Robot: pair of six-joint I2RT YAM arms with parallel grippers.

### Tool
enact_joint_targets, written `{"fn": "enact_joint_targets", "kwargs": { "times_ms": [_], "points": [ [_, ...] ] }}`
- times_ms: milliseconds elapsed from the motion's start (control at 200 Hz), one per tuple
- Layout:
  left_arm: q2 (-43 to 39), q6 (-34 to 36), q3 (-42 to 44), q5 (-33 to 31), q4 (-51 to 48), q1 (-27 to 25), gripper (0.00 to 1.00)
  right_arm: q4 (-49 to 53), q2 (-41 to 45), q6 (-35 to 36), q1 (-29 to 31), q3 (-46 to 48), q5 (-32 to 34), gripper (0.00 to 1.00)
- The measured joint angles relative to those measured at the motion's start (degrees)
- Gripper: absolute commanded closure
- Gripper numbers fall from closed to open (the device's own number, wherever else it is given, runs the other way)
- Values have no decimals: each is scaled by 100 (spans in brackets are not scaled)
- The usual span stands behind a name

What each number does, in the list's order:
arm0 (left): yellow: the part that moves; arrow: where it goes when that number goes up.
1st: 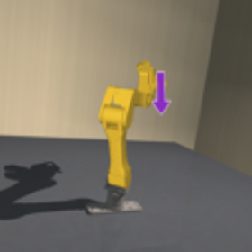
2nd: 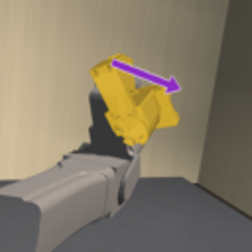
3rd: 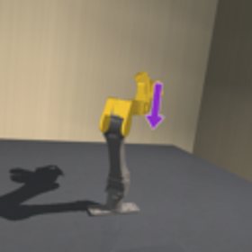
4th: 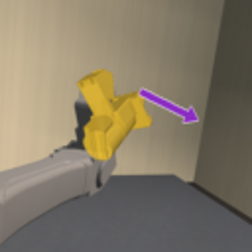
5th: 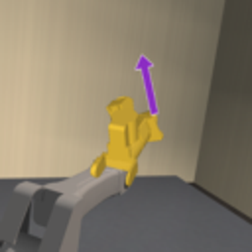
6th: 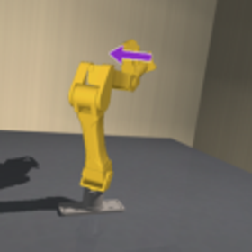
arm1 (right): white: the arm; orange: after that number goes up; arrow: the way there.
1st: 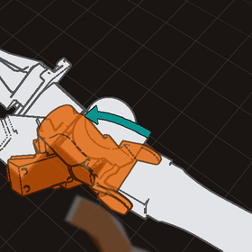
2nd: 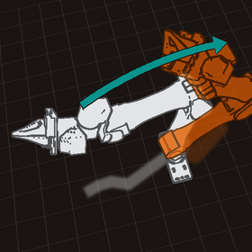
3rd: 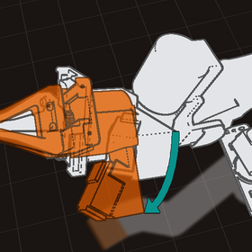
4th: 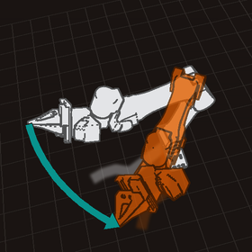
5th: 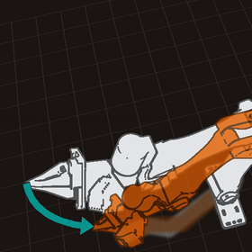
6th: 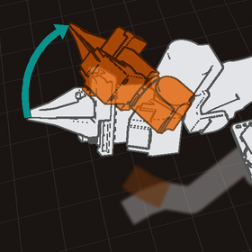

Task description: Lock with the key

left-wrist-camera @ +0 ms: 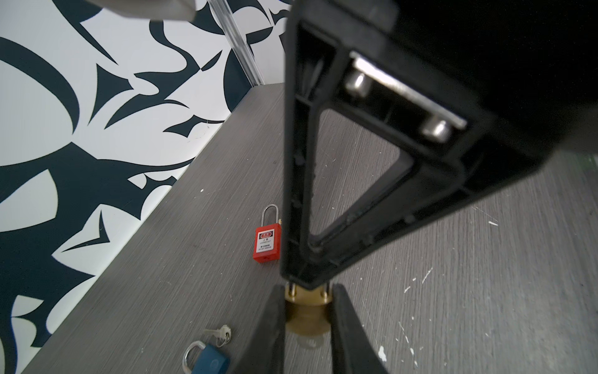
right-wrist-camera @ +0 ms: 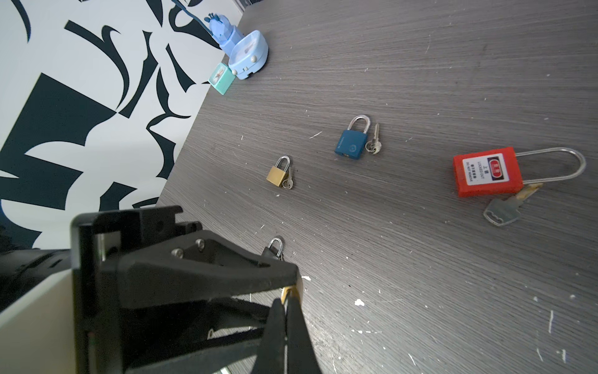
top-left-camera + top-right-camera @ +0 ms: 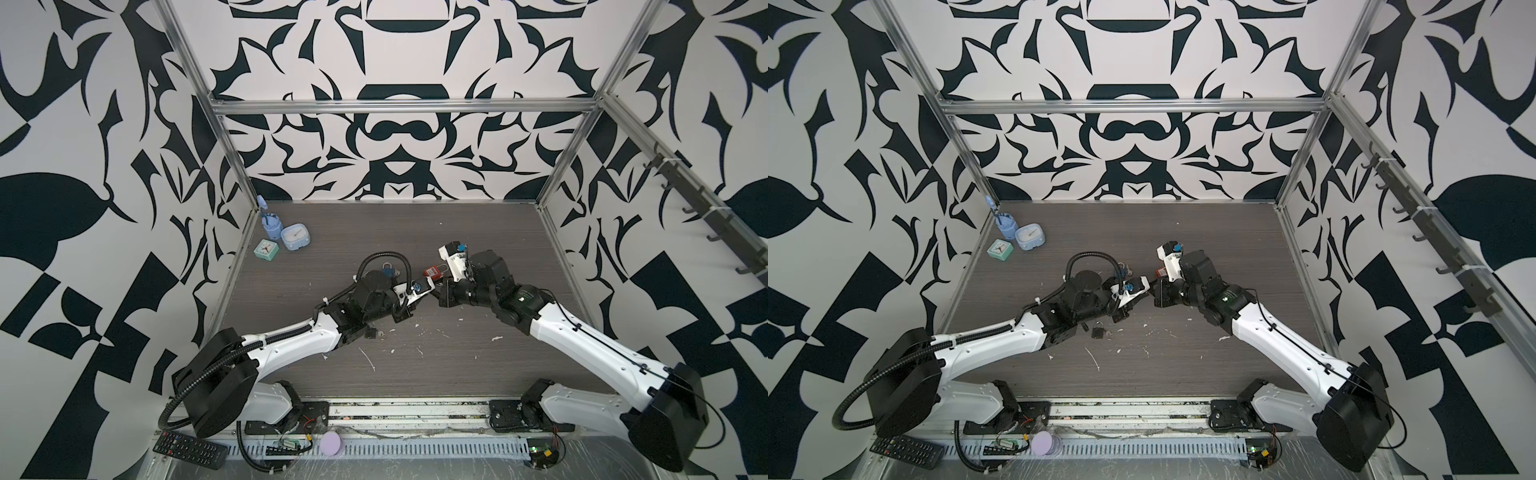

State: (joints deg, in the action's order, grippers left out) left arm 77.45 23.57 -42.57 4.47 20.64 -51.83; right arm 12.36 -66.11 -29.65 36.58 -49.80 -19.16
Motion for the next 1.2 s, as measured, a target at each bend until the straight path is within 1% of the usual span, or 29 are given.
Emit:
{"fn": "enact_joint_targets", "kwargs": {
  "times_ms": [160,360,800,1200],
  "points": [
    [0,-17,-142,2,-293,17,100,-107,2,0,0,59,17,100],
    [0,-33,-149,81,-367,59,100,-221,0,2,0,146,0,100],
    [-2,-63,-302,195,-905,160,100,-603,-127,-33,26,376,-98,100],
    [-57,-63,-315,221,-1172,343,100,-1185,-385,-214,205,542,63,100]
  ]
}}
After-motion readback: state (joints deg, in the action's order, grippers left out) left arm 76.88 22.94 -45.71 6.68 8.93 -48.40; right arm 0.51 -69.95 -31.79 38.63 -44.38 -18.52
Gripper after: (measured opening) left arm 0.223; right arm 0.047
